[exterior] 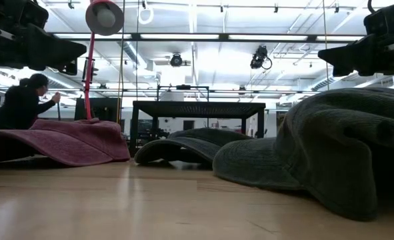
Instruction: Pick & Place hat
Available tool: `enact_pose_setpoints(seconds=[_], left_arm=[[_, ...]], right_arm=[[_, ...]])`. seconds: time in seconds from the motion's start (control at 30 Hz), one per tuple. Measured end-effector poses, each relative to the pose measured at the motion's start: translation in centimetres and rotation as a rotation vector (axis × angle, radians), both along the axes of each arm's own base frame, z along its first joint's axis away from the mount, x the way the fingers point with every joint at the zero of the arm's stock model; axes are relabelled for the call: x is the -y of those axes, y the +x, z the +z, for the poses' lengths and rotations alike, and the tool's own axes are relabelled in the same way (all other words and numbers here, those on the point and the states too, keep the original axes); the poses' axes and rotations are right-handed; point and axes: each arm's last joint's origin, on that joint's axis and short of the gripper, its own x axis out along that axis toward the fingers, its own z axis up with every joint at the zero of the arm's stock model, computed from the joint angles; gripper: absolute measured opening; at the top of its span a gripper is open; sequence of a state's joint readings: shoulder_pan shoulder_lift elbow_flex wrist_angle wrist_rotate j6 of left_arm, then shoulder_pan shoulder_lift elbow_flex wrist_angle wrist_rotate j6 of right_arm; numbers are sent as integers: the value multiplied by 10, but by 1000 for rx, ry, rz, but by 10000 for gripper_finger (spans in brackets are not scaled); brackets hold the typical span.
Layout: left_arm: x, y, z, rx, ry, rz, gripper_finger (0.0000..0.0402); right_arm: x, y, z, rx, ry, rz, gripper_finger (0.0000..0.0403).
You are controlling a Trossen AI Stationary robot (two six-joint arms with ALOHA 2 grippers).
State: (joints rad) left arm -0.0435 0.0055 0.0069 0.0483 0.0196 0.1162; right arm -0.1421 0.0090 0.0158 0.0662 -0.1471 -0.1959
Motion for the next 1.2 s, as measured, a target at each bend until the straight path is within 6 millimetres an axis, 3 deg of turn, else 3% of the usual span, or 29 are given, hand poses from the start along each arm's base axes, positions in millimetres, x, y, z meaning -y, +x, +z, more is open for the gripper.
enact_pose_setpoints(seconds=[0.73,1.2], left_arm=[[0,0,0,1,0,0,28],[0,0,0,0,0,0,28]], right_arm=[[0,0,2,25,-65,-3,4],[-1,-6,27,281,359,91,4]])
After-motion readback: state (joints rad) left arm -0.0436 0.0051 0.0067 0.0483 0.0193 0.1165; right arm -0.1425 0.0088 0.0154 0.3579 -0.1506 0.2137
